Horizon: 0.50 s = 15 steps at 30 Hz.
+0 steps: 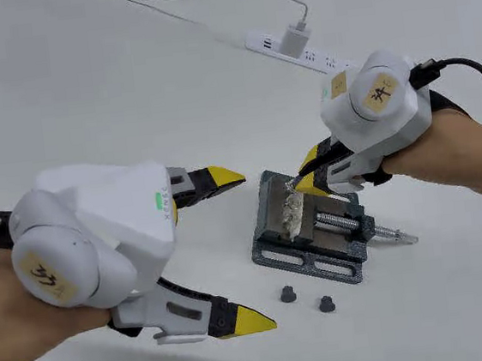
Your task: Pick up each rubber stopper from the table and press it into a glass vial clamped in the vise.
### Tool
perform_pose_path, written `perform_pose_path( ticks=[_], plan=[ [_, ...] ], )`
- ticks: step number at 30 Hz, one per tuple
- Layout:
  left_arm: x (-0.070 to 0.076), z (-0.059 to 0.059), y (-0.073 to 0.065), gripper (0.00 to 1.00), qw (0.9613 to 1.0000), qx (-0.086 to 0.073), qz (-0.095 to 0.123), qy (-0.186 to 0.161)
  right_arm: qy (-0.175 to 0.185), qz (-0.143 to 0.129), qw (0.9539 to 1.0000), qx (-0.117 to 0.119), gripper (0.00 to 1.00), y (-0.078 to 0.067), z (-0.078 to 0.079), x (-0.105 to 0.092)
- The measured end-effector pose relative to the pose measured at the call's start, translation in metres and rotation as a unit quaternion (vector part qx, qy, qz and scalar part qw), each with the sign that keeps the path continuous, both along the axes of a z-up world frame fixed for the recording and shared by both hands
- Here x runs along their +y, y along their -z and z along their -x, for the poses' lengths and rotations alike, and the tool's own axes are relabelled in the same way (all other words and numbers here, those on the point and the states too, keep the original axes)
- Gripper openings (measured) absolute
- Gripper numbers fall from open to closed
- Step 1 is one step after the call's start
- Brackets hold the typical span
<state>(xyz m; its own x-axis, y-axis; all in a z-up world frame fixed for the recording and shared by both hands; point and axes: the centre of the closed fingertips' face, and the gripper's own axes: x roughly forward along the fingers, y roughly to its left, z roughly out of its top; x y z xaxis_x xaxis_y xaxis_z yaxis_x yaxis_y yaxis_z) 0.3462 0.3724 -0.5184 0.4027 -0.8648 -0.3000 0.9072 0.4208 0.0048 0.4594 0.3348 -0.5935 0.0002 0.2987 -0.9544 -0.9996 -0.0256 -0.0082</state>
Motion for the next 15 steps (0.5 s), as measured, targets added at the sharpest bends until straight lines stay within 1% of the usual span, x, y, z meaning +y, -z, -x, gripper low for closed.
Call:
perform_pose_path(
  ticks=[2, 3, 8, 11, 15],
  plan=[
    [0.000, 0.000, 0.000, 0.81, 1.0000, 0.000, 0.000, 0.000, 0.001, -0.002, 1.0000, 0.000, 0.09, -0.001, 0.000, 0.000],
    [0.000, 0.000, 0.000, 0.81, 1.0000, 0.000, -0.001, 0.000, 0.003, -0.008, 1.0000, -0.001, 0.10, -0.003, -0.001, 0.001],
    [0.000, 0.000, 0.000, 0.81, 1.0000, 0.000, -0.001, 0.000, 0.011, -0.022, 0.9997, -0.003, 0.07, -0.013, -0.001, 0.001],
    [-0.001, 0.000, 0.000, 0.81, 1.0000, 0.001, -0.001, 0.001, 0.012, -0.025, 0.9996, -0.007, 0.04, -0.017, 0.000, 0.000],
    [-0.003, 0.000, 0.000, 0.81, 1.0000, 0.001, -0.001, 0.003, 0.011, -0.025, 0.9996, -0.011, 0.00, -0.017, -0.001, -0.002]
  ],
)
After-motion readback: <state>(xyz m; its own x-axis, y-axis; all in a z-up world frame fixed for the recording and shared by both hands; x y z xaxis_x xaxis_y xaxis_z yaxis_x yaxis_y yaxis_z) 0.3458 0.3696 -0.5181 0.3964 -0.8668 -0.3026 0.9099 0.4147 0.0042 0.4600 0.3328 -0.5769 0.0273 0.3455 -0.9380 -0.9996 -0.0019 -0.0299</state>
